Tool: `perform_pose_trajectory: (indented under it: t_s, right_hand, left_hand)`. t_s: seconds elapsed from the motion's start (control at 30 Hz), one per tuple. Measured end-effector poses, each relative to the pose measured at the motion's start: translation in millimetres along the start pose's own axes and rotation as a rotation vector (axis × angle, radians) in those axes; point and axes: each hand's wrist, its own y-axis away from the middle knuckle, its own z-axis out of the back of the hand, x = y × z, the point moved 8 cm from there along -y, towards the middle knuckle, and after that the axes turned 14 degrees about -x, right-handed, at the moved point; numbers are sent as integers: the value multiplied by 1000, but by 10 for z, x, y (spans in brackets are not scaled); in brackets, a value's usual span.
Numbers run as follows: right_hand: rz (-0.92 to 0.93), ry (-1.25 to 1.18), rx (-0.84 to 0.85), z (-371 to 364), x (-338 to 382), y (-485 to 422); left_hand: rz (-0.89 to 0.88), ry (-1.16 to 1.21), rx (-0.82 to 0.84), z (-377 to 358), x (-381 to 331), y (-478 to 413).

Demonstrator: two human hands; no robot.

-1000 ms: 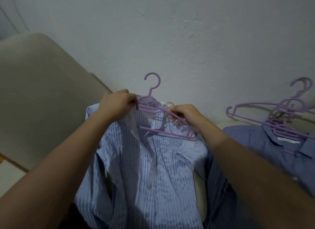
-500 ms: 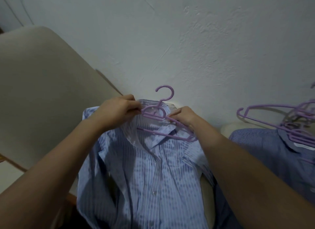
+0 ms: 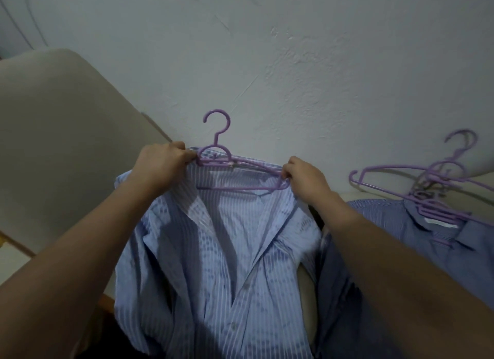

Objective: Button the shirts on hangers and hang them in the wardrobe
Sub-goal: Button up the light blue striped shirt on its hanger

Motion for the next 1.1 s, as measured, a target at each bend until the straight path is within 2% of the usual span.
perform_pose_trajectory:
  t_s: [0.13,0.23,0.43,0.53,0.63,0.77,0.9,1.0,1.07,1.1]
  right_hand:
    - [-12,95,-28,130,69,-39]
    - [-105,5,-73,280,114,-139]
    - [-255,-468,-46,448,443,-225]
    - [-327,-663,-81,285,640,-206]
    - [-486,-916,-100,-62,736,-220]
    - [-740,-1245,-87,-515,797,-307]
    - [-832,-1278,-35,-1013,779,-377]
    - [-791,-1227,9,-1283,744,-268]
    - [-722,-1138,-23,-1363,695,-148]
    - [-686,-1080,-71,-1382,673,-94]
  left_hand:
    - [-30,-140,124,-38,-37,-39]
    - [-34,-184,149,-73,-37,-22]
    - [163,-1,96,-254,130,-87]
    - [253,106,93,-437,128,-129]
    - [351,175,82,-695,113,-128]
    - [397,193,65,-1075,20,-101]
    - [556,358,123,-1535,-18,-53]
    - [668,564,193,-1873,-98,87]
    - [757,671,149,-1959,-156,256]
    - [817,735,75,-1956,-167,355]
